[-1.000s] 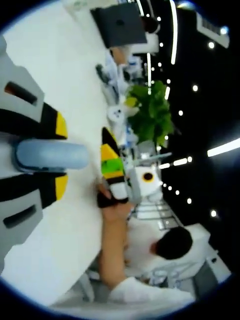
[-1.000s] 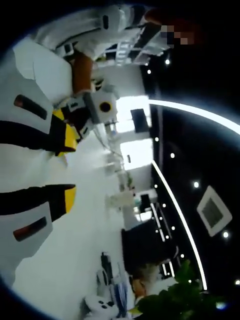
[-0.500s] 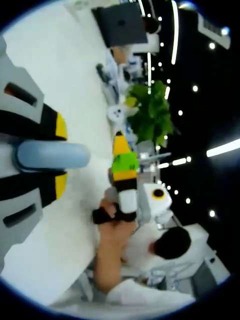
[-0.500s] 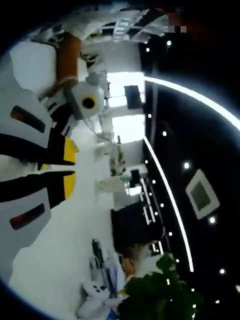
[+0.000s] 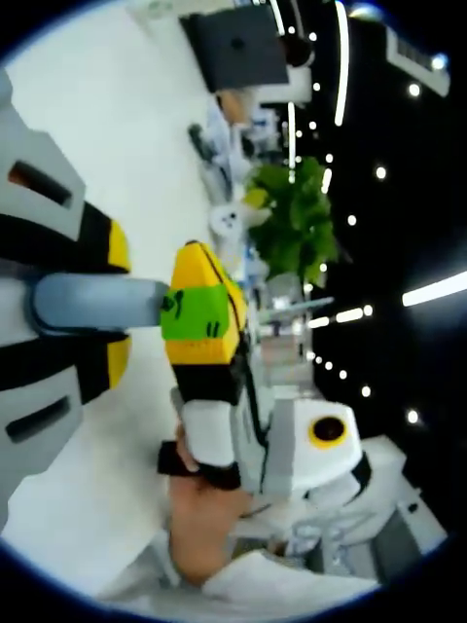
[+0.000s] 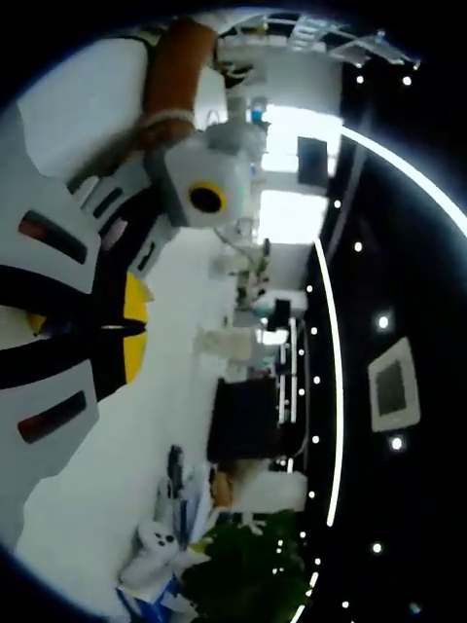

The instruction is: Pick up the paper insert the paper into the punch align the paper edges press the punch to punch holes

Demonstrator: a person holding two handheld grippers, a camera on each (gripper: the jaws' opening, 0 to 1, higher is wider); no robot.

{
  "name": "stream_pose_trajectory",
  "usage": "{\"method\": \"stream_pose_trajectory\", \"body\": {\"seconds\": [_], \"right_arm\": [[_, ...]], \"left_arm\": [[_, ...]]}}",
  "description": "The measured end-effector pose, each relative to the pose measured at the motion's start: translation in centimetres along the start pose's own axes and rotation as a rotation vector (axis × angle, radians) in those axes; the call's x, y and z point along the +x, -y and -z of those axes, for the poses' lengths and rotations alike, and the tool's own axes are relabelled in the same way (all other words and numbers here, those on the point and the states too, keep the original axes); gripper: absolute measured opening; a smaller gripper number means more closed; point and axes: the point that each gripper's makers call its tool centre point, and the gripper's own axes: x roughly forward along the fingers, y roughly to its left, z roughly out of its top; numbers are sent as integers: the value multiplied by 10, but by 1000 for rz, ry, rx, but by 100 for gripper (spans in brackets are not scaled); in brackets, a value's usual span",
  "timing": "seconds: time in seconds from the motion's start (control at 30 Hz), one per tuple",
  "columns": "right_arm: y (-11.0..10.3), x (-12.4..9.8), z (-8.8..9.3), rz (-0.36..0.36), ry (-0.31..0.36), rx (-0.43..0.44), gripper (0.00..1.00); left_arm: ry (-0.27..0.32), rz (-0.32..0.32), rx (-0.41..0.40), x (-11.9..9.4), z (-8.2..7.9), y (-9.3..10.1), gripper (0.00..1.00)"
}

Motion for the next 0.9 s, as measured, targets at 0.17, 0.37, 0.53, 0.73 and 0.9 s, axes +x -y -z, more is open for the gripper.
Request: {"method": "stream_pose_trajectory", "body": {"seconds": [0.17,0.37,0.53,0.73,0.9], "right_arm": [[0,1,-1,28,-20,-36,4],[8,-2,10,59,-62,44,2],[8,0,16,64,-92,92,2],[15,-3,41,71,-143,199,1],[11,-4,40,68,-146,221,2]], "left_arm": [[-3,-2,0,-1,0,12,25],[-10,-3,4,-2,0,15,25],[-12,-2,0,-2,1,13,25],[-16,-1,2,-1,2,11,25],[-18,-1,-1,-1,2,10,25]]}}
